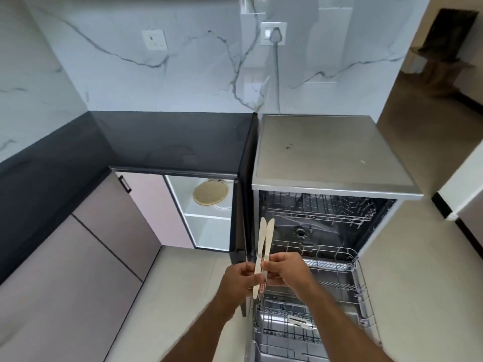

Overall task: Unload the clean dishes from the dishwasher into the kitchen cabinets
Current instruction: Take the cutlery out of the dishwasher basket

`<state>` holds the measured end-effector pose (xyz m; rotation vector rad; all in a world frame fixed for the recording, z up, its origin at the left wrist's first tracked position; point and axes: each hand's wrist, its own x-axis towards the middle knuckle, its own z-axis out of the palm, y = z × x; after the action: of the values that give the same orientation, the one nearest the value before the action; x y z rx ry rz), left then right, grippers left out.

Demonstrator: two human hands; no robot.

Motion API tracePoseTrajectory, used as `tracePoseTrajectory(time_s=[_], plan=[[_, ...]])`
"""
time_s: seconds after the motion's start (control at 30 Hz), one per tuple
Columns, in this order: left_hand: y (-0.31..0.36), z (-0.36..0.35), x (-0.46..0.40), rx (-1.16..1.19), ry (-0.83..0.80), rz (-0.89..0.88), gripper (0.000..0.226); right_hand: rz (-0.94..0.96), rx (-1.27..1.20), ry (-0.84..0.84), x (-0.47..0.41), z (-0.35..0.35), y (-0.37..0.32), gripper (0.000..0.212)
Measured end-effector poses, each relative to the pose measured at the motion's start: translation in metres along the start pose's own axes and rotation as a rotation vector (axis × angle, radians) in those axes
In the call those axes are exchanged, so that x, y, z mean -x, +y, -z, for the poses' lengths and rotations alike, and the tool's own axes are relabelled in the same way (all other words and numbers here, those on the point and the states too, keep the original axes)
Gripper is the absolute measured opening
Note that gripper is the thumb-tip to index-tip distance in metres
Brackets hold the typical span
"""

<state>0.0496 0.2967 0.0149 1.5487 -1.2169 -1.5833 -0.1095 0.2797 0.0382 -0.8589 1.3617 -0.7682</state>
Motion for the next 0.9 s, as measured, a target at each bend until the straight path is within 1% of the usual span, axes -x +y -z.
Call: tracePoseTrajectory(time_s=[0.1,0.23,0.33,0.43,0.57,0.73,0.9], plan=[[-0.011,0.033,0.017,0.016,0.008,-0.01,0.015,0.004,0.013,-0.013,0.004,-0.036,0.007,0.009],[-0.035,0.096,0.041,0.008,0.064,-0.02,0.01,0.007,0.022,-0.027,0.008,-0.108,0.023,0.008],[-0.049,0.147,0.061,0.035,0.103,-0.009,0.012,0.019,-0.004,-0.022,0.014,-0.166,0.029,0.009],[-0.062,0.192,0.077,0.048,0.13,-0.012,0.015,0.031,-0.005,-0.054,0.02,-0.216,0.031,0.01],[-0.087,0.251,0.094,0.03,0.164,-0.017,0.014,0.027,0.017,-0.081,0.024,-0.279,0.035,0.008],[-0.107,0.295,0.113,0.102,0.191,0.006,0.011,0.022,0.087,-0.115,0.022,-0.329,0.042,0.009],[-0.118,0.321,0.118,0.146,0.2,0.027,0.011,-0.009,0.109,-0.166,0.008,-0.356,0.049,0.01]])
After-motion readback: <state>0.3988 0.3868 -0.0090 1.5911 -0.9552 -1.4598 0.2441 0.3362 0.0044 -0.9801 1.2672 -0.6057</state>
